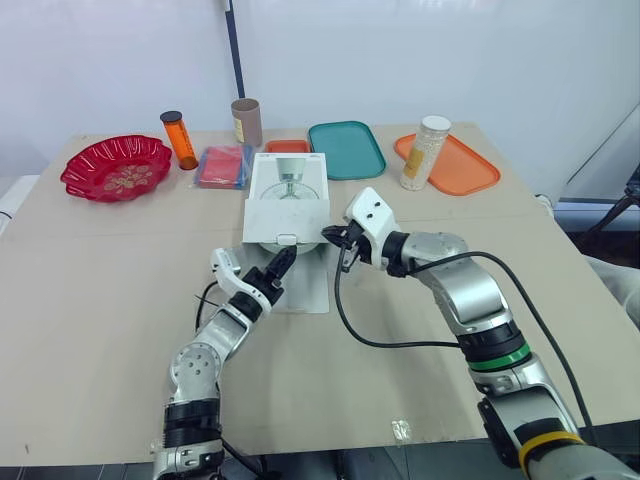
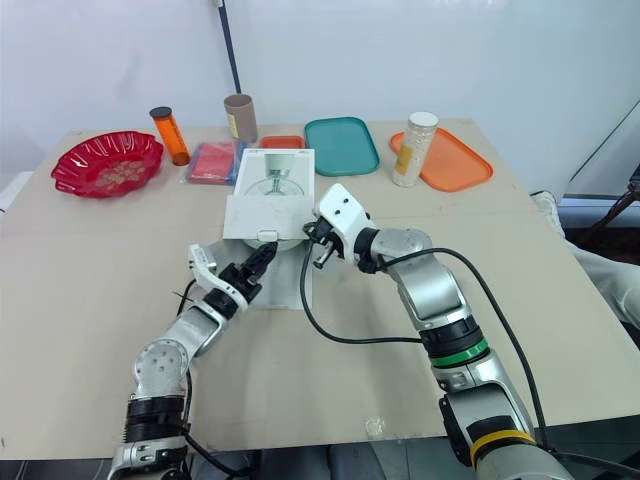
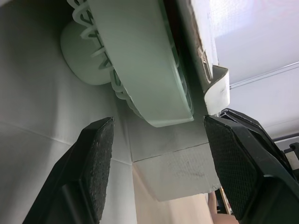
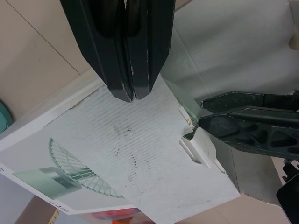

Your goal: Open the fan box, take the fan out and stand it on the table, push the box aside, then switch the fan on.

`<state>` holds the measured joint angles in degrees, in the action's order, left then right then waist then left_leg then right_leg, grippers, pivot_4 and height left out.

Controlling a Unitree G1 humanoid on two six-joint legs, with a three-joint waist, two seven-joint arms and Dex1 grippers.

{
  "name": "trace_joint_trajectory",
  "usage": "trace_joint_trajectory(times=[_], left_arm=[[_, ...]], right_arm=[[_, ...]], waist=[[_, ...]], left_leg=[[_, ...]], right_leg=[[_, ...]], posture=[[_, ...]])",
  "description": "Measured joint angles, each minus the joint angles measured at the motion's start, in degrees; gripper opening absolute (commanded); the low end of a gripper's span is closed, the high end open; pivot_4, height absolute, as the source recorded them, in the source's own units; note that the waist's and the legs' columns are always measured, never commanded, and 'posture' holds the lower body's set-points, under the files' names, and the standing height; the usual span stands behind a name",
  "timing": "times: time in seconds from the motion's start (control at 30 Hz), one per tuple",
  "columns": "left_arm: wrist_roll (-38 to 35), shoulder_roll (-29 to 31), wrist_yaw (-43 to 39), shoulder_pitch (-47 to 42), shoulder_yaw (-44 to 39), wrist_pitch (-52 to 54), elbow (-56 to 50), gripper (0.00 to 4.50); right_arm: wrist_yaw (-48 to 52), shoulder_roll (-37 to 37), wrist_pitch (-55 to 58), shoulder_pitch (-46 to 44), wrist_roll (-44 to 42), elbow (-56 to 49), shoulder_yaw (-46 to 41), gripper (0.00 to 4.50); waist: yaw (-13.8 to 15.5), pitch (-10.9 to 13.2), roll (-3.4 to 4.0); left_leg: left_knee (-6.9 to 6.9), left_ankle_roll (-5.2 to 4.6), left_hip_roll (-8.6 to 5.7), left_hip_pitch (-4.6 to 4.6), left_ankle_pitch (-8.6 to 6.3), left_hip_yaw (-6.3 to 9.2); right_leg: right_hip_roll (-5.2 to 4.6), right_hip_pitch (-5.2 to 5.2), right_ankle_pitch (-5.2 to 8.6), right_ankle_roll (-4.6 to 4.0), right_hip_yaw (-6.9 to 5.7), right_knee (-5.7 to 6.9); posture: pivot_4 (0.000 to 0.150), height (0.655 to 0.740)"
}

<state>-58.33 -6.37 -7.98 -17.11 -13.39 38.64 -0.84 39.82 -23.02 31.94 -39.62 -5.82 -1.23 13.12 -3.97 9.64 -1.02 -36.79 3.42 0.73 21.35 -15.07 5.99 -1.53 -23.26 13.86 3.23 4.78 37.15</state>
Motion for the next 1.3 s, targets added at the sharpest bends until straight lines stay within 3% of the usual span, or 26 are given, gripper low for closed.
trace_joint_trajectory(times=[0.07,0.1,0.27,0.73,0.93,1.3], left_arm=[[0.0,-0.1,0.0,-0.3,0.0,0.0,0.2,3.24],[0.0,-0.2,0.0,-0.3,0.0,0.0,0.2,2.70],[-0.2,-0.5,-0.5,-0.9,0.0,-0.2,0.5,1.11],[-1.5,-0.6,-0.5,-1.0,-0.4,0.6,1.0,1.11],[-1.9,-0.5,-1.4,-1.0,-0.5,0.6,1.0,2.68],[-0.7,0.2,-1.4,-1.0,0.0,0.6,2.1,2.68]], right_arm=[[0.0,0.0,0.0,0.4,0.0,-0.5,0.0,0.00],[0.0,0.0,0.0,0.5,0.0,-0.5,0.0,0.00],[-0.1,-0.1,0.0,0.6,0.0,-0.5,0.0,0.00],[-0.1,-0.1,0.0,0.7,-0.1,-0.6,0.0,0.00],[-0.1,-0.1,0.0,0.7,-0.1,-0.8,0.0,0.00],[-0.7,1.9,-1.0,-2.7,0.0,2.4,0.0,0.00]], waist=[[0.0,0.0,0.00],[0.0,0.0,0.00],[0.0,0.0,0.00],[0.0,0.0,0.00],[0.0,0.0,0.00],[0.0,0.0,0.00]], left_leg=[[0.00,0.00,0.00,0.00,0.00,0.00],[0.00,0.00,0.00,0.00,0.00,0.00],[0.00,0.03,-0.01,0.00,0.02,0.00],[0.03,0.04,-0.01,0.01,0.02,0.01],[0.03,0.05,-0.01,0.01,0.03,0.01],[0.05,0.06,-0.01,0.00,0.03,0.01]], right_leg=[[0.00,0.00,0.00,0.00,0.00,0.00],[0.00,0.00,0.00,0.00,0.00,0.00],[0.00,0.01,0.00,0.00,0.00,0.00],[0.00,0.00,0.00,0.01,0.00,-0.03],[0.00,0.00,0.00,0.01,0.00,-0.02],[0.00,-0.01,0.00,0.01,0.00,-0.04]], posture=[[0.150,0.7400],[0.150,0.7400],[0.150,0.7400],[0.150,0.7400],[0.150,0.7400],[0.150,0.7400]])
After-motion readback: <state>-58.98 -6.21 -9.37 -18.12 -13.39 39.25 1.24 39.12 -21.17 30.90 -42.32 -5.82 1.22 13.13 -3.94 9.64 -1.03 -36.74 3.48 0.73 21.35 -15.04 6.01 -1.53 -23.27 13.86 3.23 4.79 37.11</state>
